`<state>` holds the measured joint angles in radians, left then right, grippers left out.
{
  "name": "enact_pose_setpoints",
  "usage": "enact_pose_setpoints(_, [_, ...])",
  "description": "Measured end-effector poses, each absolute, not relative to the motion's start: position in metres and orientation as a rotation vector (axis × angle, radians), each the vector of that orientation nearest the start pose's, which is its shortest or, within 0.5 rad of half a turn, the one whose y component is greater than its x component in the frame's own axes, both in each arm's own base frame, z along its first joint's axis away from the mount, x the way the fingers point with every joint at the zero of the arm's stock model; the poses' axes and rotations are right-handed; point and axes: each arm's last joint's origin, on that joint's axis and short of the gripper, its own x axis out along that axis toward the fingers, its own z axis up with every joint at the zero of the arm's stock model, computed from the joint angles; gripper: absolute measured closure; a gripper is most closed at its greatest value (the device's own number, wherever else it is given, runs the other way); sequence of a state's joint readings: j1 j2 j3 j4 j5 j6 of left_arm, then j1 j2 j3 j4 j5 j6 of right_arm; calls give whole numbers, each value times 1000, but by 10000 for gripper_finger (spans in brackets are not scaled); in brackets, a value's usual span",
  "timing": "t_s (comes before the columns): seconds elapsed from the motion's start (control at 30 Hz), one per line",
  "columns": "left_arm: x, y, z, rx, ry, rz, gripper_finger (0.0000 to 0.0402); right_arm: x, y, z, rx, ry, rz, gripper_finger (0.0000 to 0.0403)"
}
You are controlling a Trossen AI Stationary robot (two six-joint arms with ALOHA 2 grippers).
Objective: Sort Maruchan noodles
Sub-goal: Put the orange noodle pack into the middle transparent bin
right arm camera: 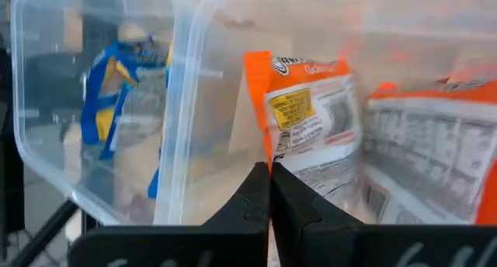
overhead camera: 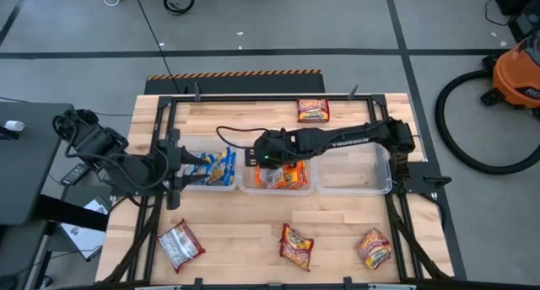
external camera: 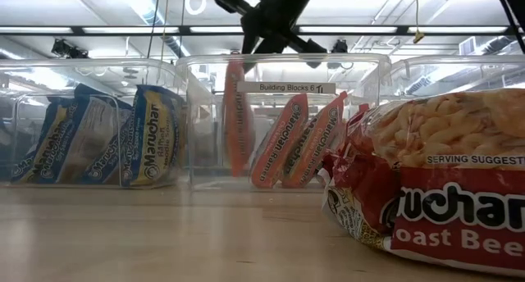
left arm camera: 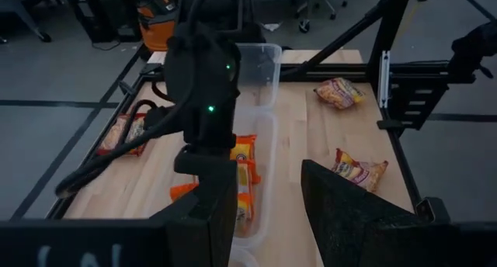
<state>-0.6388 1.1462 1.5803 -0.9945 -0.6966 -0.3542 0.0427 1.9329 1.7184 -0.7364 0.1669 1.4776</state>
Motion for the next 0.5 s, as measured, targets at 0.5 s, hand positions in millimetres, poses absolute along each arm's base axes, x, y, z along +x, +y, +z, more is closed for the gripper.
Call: enact_pose_setpoints(0.5, [163,-97,451,33,437,130,253,424,-3,257,1290,805,-812,374])
